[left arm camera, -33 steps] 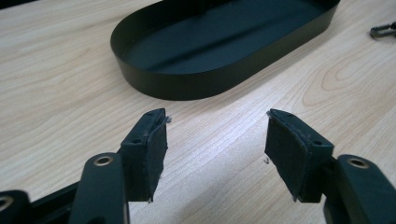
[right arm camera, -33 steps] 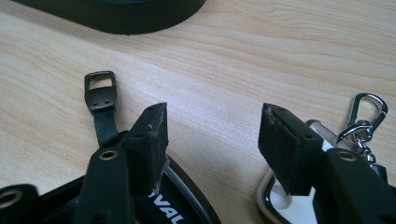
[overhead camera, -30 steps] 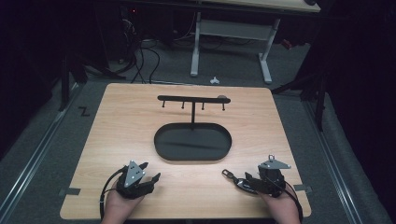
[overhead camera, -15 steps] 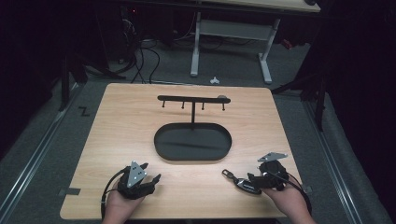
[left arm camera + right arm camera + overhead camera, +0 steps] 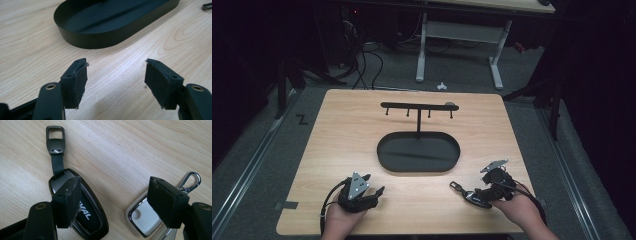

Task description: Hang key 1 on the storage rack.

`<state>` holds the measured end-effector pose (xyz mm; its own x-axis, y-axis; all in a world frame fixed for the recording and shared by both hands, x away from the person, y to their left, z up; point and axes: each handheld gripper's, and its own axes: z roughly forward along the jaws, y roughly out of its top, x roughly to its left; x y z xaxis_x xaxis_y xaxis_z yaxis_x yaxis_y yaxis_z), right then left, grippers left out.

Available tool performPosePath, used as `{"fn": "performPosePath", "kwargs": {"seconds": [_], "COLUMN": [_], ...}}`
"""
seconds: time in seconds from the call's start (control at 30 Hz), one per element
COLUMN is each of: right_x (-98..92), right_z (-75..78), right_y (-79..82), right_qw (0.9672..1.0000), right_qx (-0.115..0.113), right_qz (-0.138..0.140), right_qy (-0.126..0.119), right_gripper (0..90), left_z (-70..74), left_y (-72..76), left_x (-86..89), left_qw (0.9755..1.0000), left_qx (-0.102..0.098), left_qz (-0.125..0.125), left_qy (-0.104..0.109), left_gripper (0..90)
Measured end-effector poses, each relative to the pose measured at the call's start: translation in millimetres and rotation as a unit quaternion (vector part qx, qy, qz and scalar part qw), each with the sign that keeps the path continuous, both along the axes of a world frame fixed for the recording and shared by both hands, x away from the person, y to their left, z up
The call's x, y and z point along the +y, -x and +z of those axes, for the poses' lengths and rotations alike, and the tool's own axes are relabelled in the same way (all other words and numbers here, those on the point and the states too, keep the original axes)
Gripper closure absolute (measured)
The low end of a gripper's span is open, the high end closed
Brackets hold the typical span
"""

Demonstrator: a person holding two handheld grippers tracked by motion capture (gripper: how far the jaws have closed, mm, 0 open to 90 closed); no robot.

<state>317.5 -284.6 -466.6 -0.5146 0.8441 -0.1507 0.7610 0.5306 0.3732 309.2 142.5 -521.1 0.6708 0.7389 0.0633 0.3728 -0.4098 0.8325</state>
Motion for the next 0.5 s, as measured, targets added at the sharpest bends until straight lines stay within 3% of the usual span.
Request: {"fn": "performPosePath", "kwargs": {"seconds": [0.27, 0.5], "right_x": [6.4, 16.5], "right_z": [7.3, 10.6], "right_y": [-7.1, -13.2], "right_qw": [0.9975, 0.9952], "right_qx": [0.051, 0.077], "right_qz": [0.044, 0.055], "right_qy": [0.025, 0.027], "right_gripper": [29.4, 29.1], "left_z": [-0.4, -1.1], "left_y": [0.9, 0.6], "left_x": [-3.0, -3.1], "left_qw": [0.9999, 0.9999], "left_qx": [0.001, 0.002], "left_qz": [-0.009, -0.012], "left_qy": [-0.005, -0.009], "left_gripper": [35.1, 34.6]}}
